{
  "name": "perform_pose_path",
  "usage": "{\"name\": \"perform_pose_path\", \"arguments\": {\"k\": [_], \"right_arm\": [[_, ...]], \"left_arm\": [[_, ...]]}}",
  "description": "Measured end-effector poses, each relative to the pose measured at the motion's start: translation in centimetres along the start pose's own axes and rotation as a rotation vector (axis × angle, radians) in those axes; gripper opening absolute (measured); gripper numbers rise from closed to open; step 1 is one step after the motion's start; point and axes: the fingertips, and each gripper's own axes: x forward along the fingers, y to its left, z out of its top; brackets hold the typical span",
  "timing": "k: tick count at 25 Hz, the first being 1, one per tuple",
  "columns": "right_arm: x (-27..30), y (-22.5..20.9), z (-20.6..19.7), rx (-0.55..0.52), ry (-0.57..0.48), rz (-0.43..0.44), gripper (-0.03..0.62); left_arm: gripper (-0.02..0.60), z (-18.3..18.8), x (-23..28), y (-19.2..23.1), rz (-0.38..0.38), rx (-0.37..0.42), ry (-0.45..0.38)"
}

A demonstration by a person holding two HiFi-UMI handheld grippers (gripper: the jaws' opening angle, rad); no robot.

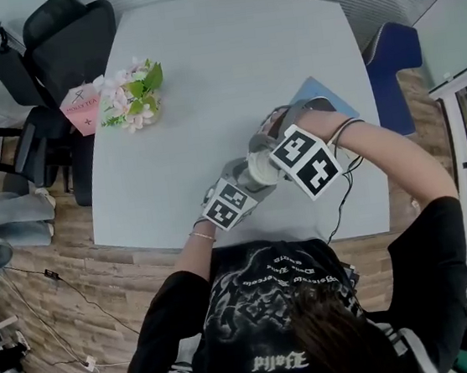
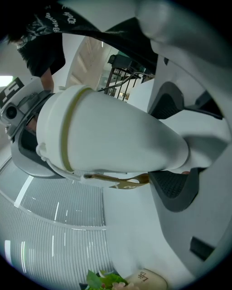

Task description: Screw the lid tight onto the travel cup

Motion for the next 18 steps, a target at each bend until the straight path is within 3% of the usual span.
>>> {"name": "perform_pose_path", "arguments": {"k": [3, 5, 10, 18], "right_arm": [[0.2, 0.0, 0.0, -0.095, 0.033, 0.007, 0.400], [0.3, -0.2, 0.0, -0.071, 0.038, 0.045, 0.400], [0.4, -0.6, 0.1, 0.196, -0.025, 0.124, 0.402], [0.2, -1.3, -0.1, 0.583, -0.103, 0.053, 0.400]], "left_arm": [[0.373, -0.2, -0.1, 0.1, -0.018, 0.001, 0.006], [0.373, -0.2, -0.1, 0.2, -0.018, 0.001, 0.004], [0.373, -0.2, -0.2, 0.2, -0.008, 0.000, -0.009], [0.373, -0.2, -0.2, 0.1, 0.013, -0.012, -0.024]]}}
